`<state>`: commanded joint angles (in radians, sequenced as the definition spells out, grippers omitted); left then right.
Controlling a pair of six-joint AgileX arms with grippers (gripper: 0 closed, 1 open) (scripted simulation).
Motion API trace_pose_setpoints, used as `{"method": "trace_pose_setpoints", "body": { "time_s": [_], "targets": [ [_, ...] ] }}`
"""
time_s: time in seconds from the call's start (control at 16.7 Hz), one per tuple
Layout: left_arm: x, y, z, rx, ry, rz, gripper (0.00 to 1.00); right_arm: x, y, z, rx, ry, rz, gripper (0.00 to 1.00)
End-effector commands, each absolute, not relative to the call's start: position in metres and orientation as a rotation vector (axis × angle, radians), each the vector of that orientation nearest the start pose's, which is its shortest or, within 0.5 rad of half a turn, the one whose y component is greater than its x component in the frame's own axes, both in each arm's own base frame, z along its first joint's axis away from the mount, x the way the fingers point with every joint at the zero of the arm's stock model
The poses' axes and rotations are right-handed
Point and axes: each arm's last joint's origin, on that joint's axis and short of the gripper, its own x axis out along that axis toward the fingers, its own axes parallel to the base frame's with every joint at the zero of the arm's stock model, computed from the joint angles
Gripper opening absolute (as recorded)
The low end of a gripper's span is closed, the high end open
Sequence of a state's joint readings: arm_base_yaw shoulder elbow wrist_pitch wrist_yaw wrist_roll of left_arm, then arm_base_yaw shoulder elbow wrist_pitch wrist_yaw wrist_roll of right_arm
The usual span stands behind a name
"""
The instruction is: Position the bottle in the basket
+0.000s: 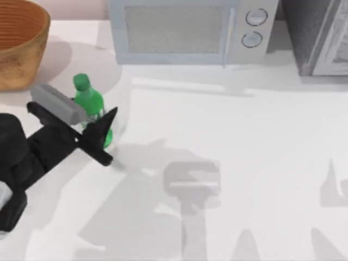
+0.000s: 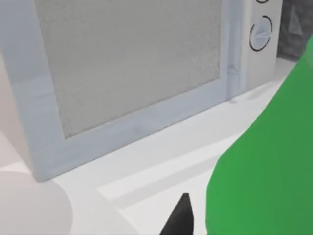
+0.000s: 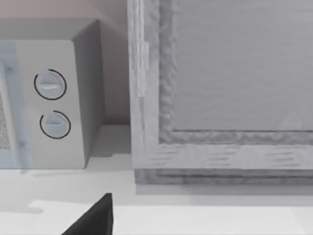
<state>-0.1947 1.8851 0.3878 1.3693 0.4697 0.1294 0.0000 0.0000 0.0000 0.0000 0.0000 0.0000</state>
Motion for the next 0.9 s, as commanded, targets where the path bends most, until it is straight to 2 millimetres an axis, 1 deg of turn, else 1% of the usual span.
{"method": "trace_pose_setpoints", "body": {
  "time_s": [0.12,0.3,0.48,0.66,0.78,0.9],
  "targets": [
    [0.303,-0.06,0.12,0.092,0.021,-0.563,0.0,0.106,-0.001,0.16,0.0,0.0,0.0,1.0],
    [0.35,-0.043,0.166,0.085,-0.071,-0.427,0.0,0.106,-0.001,0.16,0.0,0.0,0.0,1.0],
    [0.381,-0.018,0.212,0.071,-0.094,-0.307,0.0,0.106,-0.001,0.16,0.0,0.0,0.0,1.0],
    [0.399,0.013,0.25,0.053,-0.031,-0.203,0.0,0.106,-0.001,0.16,0.0,0.0,0.0,1.0],
    [0.404,0.034,0.269,0.038,0.046,-0.145,0.0,0.106,-0.001,0.16,0.0,0.0,0.0,1.0],
    [0.403,0.053,0.288,0.026,0.105,-0.097,0.0,0.106,-0.001,0.16,0.0,0.0,0.0,1.0]
  ]
}}
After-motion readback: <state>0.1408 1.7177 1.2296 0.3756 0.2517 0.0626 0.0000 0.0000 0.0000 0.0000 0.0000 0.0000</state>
